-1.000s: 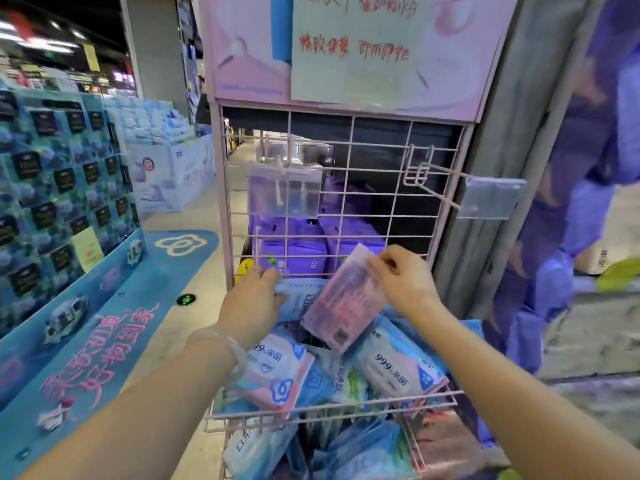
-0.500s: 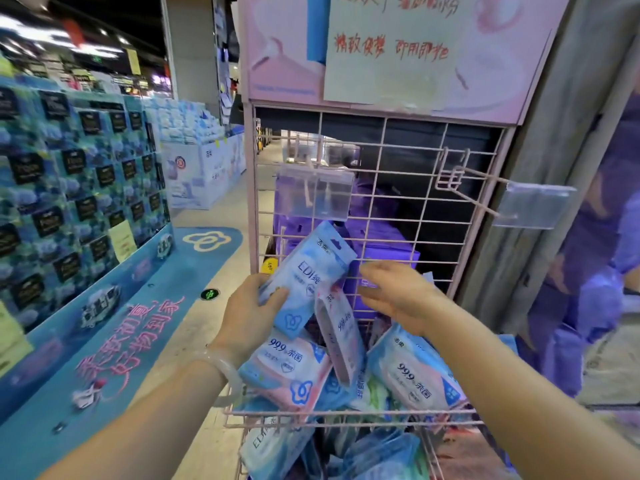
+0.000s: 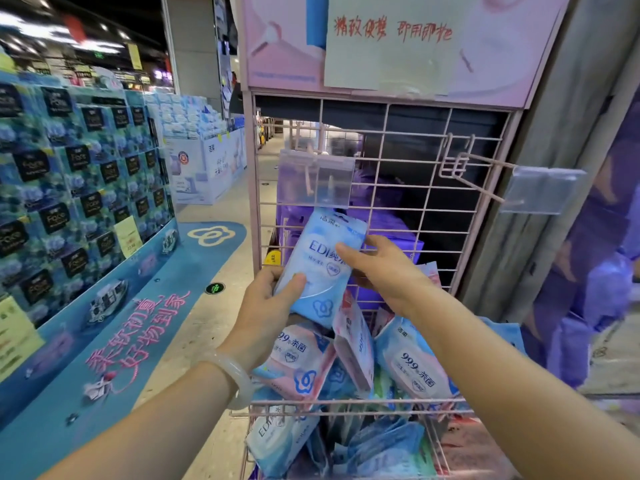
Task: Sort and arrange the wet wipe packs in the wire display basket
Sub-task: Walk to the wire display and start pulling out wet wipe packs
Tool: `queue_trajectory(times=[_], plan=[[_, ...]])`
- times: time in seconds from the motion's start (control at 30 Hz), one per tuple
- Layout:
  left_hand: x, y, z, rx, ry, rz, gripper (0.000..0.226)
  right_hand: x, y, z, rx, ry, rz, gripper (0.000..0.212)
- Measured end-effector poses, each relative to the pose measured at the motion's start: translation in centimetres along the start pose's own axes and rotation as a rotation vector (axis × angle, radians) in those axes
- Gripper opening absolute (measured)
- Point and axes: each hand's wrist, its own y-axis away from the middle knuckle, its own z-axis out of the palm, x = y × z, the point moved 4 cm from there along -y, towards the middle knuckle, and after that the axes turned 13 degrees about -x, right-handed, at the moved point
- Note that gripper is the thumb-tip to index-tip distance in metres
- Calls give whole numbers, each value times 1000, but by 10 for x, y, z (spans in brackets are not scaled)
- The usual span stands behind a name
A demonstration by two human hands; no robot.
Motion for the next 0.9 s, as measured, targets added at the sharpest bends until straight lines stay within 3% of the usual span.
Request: queue_trajectory(times=[0.13,0.2,0.3,0.37,0.43,0.6,0.77,0.83,0.9], plan=[[4,0,14,-48,-9,21,5,1,5,3,-74,-214,-69,11],[6,-1,16,-70,-141,6,18,-4,8,-7,-3,-174,-135,13],[0,7,22,-160,-451,-112,67,-6,13,-26,110,-154,-175,27],[-8,15,32,-244,-681,-244,103,-1,17,-39,165,-184,-159,23],[-17,21,48,-323,-844,-274,116,6,19,-47,194,-241,-137,18],[-40,28,94,-317,-918,-162,117,14,16,-43,196,-459,-138,7],[-60,23,123,-391,-1137,-111,120,11,18,-51,198,-391,-171,8],[-64,17,124,-386,-1124,-130,109,11,22,-64,208,-353,-171,13],[-64,10,119,-353,-1034,-141,81,11,27,-79,223,-350,-178,14]])
